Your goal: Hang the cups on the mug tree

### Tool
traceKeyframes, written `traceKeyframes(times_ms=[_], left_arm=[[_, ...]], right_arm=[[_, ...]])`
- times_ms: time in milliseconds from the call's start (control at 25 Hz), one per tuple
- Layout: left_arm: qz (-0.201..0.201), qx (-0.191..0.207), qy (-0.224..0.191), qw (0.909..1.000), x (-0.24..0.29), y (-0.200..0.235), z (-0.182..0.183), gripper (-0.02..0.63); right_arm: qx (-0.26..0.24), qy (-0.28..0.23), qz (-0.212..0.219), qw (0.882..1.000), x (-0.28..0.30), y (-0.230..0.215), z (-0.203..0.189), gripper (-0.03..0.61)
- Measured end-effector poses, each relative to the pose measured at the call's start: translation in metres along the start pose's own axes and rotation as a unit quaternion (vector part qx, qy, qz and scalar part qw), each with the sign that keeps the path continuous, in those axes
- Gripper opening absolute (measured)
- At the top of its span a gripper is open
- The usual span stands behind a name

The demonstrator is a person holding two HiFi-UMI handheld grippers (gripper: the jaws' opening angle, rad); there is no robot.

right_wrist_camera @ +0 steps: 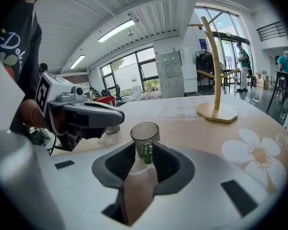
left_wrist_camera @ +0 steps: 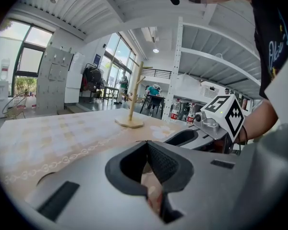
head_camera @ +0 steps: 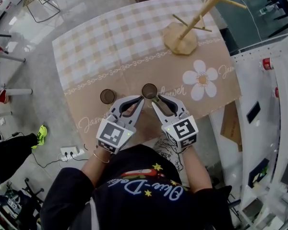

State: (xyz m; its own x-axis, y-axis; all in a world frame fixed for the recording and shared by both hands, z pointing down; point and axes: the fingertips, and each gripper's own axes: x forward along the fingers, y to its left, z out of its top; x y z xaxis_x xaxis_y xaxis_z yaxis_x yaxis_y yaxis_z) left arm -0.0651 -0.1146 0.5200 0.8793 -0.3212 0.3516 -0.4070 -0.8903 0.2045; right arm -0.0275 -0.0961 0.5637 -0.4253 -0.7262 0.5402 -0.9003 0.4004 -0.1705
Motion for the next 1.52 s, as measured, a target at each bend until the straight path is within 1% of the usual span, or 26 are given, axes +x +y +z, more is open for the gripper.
traceKeyframes(times_ms=[240,440,640,840,1040,1200,1360,1520], left_arm=[[0.004,0.003,-0.001,1.0000,0.002,0.006,0.005,0.008],[0.006,-0.001,-0.002,1.0000,0.002,0.009,0.006,0.008],[0.010,-0.002,-0.005,0.9999,-0.001,0.012,0.006,0.008],[0.015,-0.008,-0.004,0.9998,-0.004,0.014,0.003,0.008],[0.019,-0.008,-0.004,0.9998,-0.006,0.016,0.001,0.008],[0.021,-0.007,-0.009,0.9997,-0.007,0.018,0.002,0.008],[0.021,-0.008,-0.007,0.9997,-0.009,0.018,0.000,0.008],[0.019,-0.006,-0.007,0.9998,-0.008,0.018,0.001,0.008]], right_arm=[[-0.019,0.025,0.003,0.999,0.006,-0.004,-0.008,0.114],[-0.021,0.040,0.012,0.999,0.010,-0.003,-0.013,0.114],[-0.041,0.049,0.016,0.998,0.014,0.001,-0.015,0.107],[-0.045,0.052,-0.004,0.998,0.015,-0.004,-0.015,0.068],[-0.063,0.051,-0.024,0.996,0.017,-0.004,-0.016,0.051],[-0.068,0.045,-0.033,0.996,0.016,-0.005,-0.015,0.049],[-0.048,0.034,-0.047,0.997,0.014,-0.009,-0.013,0.049],[-0.037,0.034,-0.052,0.997,0.010,-0.012,-0.014,0.049]])
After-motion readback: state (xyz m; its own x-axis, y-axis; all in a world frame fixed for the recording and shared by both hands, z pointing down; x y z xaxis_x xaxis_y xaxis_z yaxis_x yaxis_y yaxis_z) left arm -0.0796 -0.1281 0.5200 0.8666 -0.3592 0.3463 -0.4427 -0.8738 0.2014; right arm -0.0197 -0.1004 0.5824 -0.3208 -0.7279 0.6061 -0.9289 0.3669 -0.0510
